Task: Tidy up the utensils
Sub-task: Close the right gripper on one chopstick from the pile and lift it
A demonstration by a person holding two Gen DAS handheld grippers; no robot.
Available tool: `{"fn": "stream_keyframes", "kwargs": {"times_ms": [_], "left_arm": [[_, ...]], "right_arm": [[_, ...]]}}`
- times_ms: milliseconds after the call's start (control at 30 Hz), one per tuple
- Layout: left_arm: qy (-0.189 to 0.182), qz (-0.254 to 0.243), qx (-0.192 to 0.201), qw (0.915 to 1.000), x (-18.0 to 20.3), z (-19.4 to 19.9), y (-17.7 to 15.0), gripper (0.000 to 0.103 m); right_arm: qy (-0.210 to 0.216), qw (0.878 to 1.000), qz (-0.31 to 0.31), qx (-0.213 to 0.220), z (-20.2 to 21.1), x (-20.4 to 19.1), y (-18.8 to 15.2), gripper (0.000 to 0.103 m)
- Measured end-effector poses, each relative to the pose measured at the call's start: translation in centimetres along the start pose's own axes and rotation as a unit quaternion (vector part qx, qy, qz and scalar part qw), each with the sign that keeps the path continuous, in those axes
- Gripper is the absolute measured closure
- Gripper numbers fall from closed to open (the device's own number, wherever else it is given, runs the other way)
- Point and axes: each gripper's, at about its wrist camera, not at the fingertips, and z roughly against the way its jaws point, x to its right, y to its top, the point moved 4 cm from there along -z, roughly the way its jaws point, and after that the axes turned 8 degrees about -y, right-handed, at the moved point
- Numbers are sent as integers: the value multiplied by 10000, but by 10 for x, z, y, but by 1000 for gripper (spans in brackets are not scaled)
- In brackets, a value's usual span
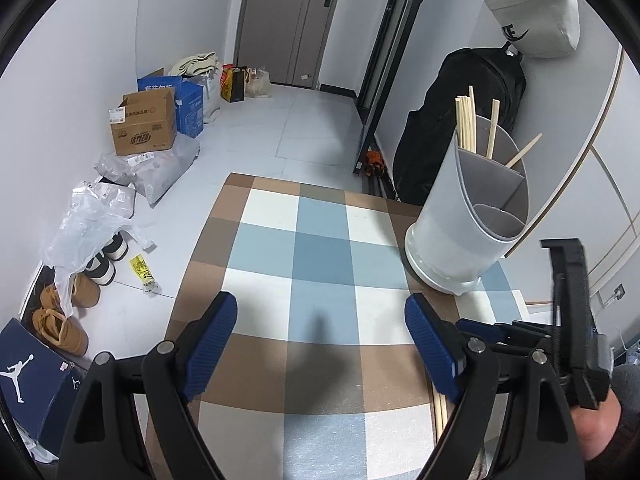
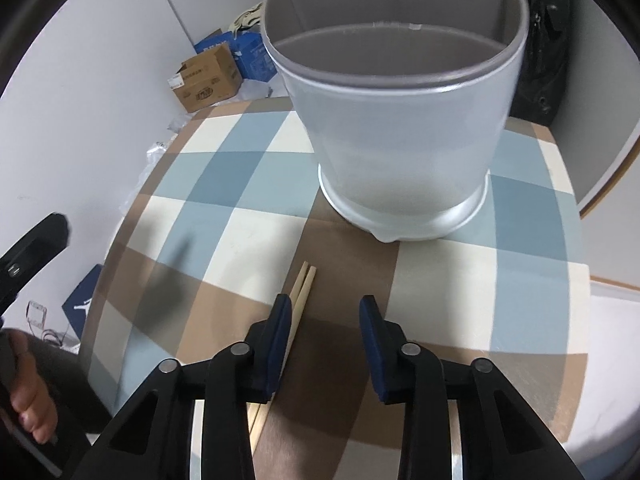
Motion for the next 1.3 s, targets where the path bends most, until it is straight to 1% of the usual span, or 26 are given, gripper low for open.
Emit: {"fn": "stream_keyframes", "kwargs": {"times_ms": [33, 133, 200, 333, 367, 400, 500, 533, 600, 633, 833, 900, 1033, 1133, 1167, 1233, 1300], "left_arm": [[-5, 25, -13, 10000, -1, 0, 0, 20], [11, 95, -38, 9999, -5, -1, 0, 20], [49, 116, -39, 9999, -8, -1, -1, 20], [73, 183, -90, 9998, -12, -4, -1, 20], [75, 199, -99, 9997, -12, -4, -1, 20], [73, 205, -104, 9997, -12, -5, -1, 20], [60, 185, -85, 9998, -9, -5, -1, 20], [55, 174, -81, 9998, -9, -4, -1, 20], [55, 151, -84, 9998, -7, -5, -1, 20], [60, 142, -89, 9998, -7, -5, -1, 20], [81, 89, -122, 9999, -4, -6, -3, 20], [101, 85, -144, 9998, -4, -7, -4, 20], [178, 63, -186, 9996, -6, -9, -6, 20], [198, 67, -187, 9996, -7, -8, -7, 20], [180, 70, -208, 9996, -7, -8, -7, 20], [183, 80, -281, 9994, -6, -10, -8, 20], [128, 102, -354, 9992, -5, -13, -9, 20]], "right_arm": [[-26, 10000, -2, 43, -1, -1, 1, 74], [-116, 9998, 105, 106, -2, -5, 4, 75], [-324, 9989, 308, 138, -3, -12, 5, 75], [-552, 9965, 578, 246, -2, -20, 4, 77], [-596, 9958, 642, 258, -1, -22, 3, 77], [-603, 9955, 684, 256, 0, -22, 2, 81], [-575, 9961, 640, 219, 2, -19, -1, 83], [-551, 9968, 566, 138, 1, -15, -3, 84], [-503, 9975, 486, 140, 2, -10, -4, 88], [-496, 9974, 498, 134, 3, -9, -4, 88], [-570, 9966, 580, 105, 5, -10, -5, 88], [-564, 9965, 614, 77, 3, -13, -1, 86], [-403, 9984, 397, 67, -2, -12, 5, 84], [-530, 9976, 418, 126, -1, -10, 3, 95], [-454, 9983, 341, 131, -1, -8, 3, 97], [-260, 9996, 59, 125, 1, -1, 4, 98], [-160, 9995, -171, 219, 7, 7, 5, 98]]}}
